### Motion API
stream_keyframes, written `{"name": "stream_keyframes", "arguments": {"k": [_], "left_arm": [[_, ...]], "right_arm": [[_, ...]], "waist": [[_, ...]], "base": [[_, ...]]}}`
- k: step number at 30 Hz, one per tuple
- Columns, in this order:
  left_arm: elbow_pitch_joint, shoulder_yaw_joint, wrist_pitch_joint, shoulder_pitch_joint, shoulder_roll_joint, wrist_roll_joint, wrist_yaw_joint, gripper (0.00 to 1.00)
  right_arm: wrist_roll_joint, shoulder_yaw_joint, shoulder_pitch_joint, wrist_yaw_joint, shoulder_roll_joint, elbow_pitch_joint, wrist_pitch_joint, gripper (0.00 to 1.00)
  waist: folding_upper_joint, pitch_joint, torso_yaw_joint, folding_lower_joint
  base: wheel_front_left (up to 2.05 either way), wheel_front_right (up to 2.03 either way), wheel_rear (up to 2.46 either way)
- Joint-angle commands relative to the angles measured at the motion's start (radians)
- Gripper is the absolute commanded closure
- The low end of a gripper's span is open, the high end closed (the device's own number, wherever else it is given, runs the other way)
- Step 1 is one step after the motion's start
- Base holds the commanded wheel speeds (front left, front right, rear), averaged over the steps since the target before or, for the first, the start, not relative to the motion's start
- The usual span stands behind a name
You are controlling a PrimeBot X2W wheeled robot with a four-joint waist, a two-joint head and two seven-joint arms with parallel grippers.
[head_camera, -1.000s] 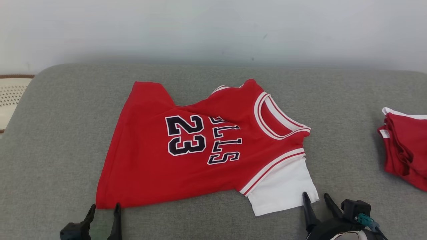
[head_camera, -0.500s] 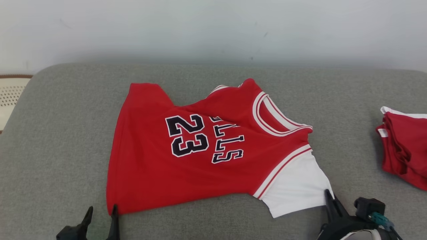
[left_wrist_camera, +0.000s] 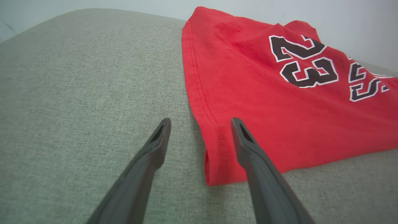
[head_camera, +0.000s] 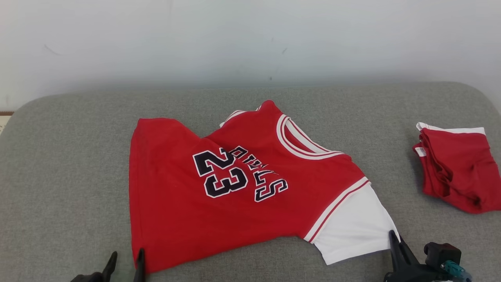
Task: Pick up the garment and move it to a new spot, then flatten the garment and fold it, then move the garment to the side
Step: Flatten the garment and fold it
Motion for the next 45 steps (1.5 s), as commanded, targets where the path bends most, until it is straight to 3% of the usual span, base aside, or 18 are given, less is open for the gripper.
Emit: {"name": "stream_keyframes", "arguments": {"k": [1, 8, 24, 25, 27, 28, 29, 45], "left_arm": [[0.004, -0.002, -0.006, 0.021, 0.001, -0.006, -0.007, 0.00], [0.019, -0.033, -0.006, 0.049, 0.000, -0.114, -0.056, 0.00], [0.055, -0.128, -0.003, 0.024, -0.002, -0.182, -0.064, 0.00], [0.043, -0.126, -0.003, 0.026, -0.002, -0.186, -0.064, 0.11], [0.021, -0.137, -0.003, 0.036, 0.001, -0.190, -0.064, 0.51], [0.014, -0.142, -0.004, 0.042, 0.004, -0.192, -0.064, 0.95], [0.011, -0.144, -0.004, 0.047, 0.009, -0.195, -0.064, 1.00], [-0.064, -0.219, -0.004, 0.067, 0.089, -0.193, -0.065, 1.00]], "right_arm": [[-0.001, -0.002, 0.003, -0.001, -0.007, -0.001, 0.000, 1.00], [-0.011, -0.004, -0.009, -0.001, 0.001, -0.003, 0.000, 1.00], [0.007, 0.034, -0.048, -0.001, 0.004, -0.014, 0.000, 1.00], [0.009, 0.035, -0.050, -0.001, 0.002, -0.016, 0.000, 1.00], [0.010, 0.036, -0.050, -0.001, 0.000, -0.019, 0.000, 1.00], [0.011, 0.036, -0.048, -0.001, -0.001, -0.019, 0.000, 1.00], [0.011, 0.036, -0.047, -0.001, -0.001, -0.019, 0.000, 1.00], [0.002, 0.016, -0.048, -0.001, 0.008, -0.022, 0.000, 1.00]], "waist": [[0.0000, 0.001, -0.001, -0.0001], [0.0000, 0.001, -0.010, -0.0001], [0.0000, 0.030, -0.032, -0.0001], [0.0000, 0.031, -0.032, -0.0001], [0.0000, 0.032, -0.033, -0.0001], [0.0000, 0.031, -0.033, -0.0001], [0.0000, 0.029, -0.033, -0.0001], [0.0000, 0.006, 0.008, -0.0001]], "base": [[0.00, 0.00, 0.00], [0.00, 0.00, 0.00], [0.00, 0.00, 0.00], [0.00, 0.00, 0.00], [0.00, 0.00, 0.00], [0.00, 0.00, 0.00], [0.00, 0.00, 0.00], [0.00, 0.00, 0.00]]}}
